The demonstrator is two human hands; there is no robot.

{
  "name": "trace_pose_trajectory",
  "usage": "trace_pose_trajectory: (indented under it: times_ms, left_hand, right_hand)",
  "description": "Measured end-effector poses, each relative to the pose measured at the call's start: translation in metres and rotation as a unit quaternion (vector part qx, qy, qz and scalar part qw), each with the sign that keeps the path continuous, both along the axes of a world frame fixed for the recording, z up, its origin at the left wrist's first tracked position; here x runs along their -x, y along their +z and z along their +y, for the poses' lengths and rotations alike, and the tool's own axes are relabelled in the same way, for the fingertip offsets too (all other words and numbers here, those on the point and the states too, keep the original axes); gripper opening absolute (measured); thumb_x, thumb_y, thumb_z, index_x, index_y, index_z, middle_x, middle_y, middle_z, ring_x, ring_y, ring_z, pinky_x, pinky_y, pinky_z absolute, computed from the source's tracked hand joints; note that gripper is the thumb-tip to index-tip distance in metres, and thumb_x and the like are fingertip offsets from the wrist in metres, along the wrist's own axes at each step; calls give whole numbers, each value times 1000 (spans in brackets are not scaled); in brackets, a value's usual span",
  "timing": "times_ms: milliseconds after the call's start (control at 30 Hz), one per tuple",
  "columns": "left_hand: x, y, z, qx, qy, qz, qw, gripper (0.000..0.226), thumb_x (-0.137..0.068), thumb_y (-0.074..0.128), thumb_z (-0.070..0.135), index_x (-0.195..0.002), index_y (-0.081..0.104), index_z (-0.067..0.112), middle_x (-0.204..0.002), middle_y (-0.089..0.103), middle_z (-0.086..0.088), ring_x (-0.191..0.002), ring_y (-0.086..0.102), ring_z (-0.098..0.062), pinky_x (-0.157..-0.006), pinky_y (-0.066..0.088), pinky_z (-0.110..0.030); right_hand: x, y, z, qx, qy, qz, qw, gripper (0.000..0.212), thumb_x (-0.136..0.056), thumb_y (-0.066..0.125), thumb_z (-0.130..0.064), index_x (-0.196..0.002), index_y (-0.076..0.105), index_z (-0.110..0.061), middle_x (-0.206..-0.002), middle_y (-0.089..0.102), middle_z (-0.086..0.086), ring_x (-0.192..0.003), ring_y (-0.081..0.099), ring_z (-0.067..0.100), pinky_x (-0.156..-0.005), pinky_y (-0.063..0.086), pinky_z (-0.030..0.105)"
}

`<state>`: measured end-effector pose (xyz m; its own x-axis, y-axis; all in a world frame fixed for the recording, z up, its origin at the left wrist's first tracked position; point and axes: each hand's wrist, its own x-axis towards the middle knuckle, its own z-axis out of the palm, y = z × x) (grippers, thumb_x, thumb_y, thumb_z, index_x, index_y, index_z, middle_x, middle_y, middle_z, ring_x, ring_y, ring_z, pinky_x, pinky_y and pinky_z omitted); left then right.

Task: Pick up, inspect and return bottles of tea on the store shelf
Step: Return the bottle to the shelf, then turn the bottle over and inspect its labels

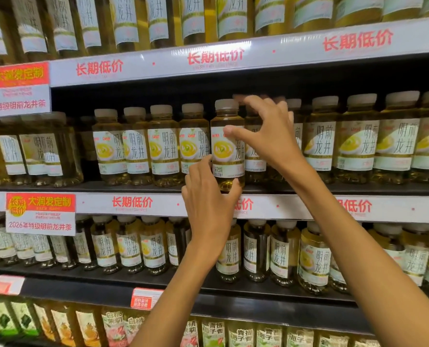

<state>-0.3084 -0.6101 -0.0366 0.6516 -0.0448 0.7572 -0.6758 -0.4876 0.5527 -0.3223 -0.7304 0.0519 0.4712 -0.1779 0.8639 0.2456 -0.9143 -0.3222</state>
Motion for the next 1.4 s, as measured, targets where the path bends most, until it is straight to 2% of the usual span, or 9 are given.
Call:
trace_pose_trajectory:
  times_ms: [167,533,633,733,833,1000,1167,1300,1400]
  left_hand:
    - [-3,3,-6,-16,1,-5,1000,58,-87,67,26,-138,39,14,-134,47,-3,-125,44,-18,-103,35,-32]
    - [-4,6,-8,-40,39,-21,998,58,-89,65,20,-139,36,14,-135,45,-4,-125,43,-18,-99,37,-29]
    - [-1,7,-8,-20,32,-49,998,51,-88,65,17,-134,43,14,-129,49,-4,-118,47,-17,-91,39,-27]
    - [3,9,-11,-8,-15,-53,998,33,-89,62,16,-121,53,16,-113,54,0,-103,55,-14,-77,39,-21]
    - [2,9,-15,-4,-53,-29,998,22,-91,58,16,-113,58,17,-108,58,4,-98,58,-11,-75,40,-19]
    - [2,8,-15,5,-68,-25,997,25,-91,59,16,-115,58,17,-109,59,4,-98,59,-11,-76,41,-19]
    - [5,7,-17,-9,-103,-32,994,40,-89,63,19,-127,52,17,-117,57,2,-109,55,-12,-83,39,-18]
    - [10,6,-21,-34,-130,-42,990,52,-87,67,23,-134,46,16,-129,53,1,-119,48,-12,-90,36,-17]
    - [12,5,-22,-53,-162,-36,985,65,-85,70,25,-139,37,14,-135,46,-3,-125,42,-15,-101,40,-28]
  right_hand:
    - [-9,-1,-2,10,-22,6,1000,61,-82,68,-49,-136,50,-24,-128,57,8,-123,42,29,-102,32,44]
    - [-13,1,-4,1,-40,12,999,53,-90,56,-49,-131,52,-16,-114,58,14,-115,45,33,-93,38,43]
    - [-10,5,-13,-13,-85,5,996,38,-96,49,-39,-115,59,-8,-108,63,18,-117,48,39,-104,33,51]
    - [-8,5,-16,14,-123,45,991,33,-100,42,-36,-87,56,-8,-89,65,15,-97,59,36,-96,38,48]
    - [-6,5,-18,24,-127,25,991,32,-99,44,-35,-91,56,-6,-93,62,16,-95,56,35,-90,37,44]
    - [7,1,-22,7,-10,-50,999,35,-92,59,-35,-116,52,-11,-111,48,8,-105,49,24,-86,46,36]
    - [18,-15,-20,-75,133,-85,985,43,-91,62,-29,-126,38,-28,-114,42,-10,-103,49,-2,-89,45,16]
    - [25,-25,-16,-95,178,-73,977,42,-94,60,-20,-129,38,-17,-108,43,-21,-100,48,-13,-84,45,10]
    - [37,-25,-11,-99,193,-92,972,41,-95,59,-15,-129,39,-8,-108,44,-16,-97,50,-12,-82,45,11]
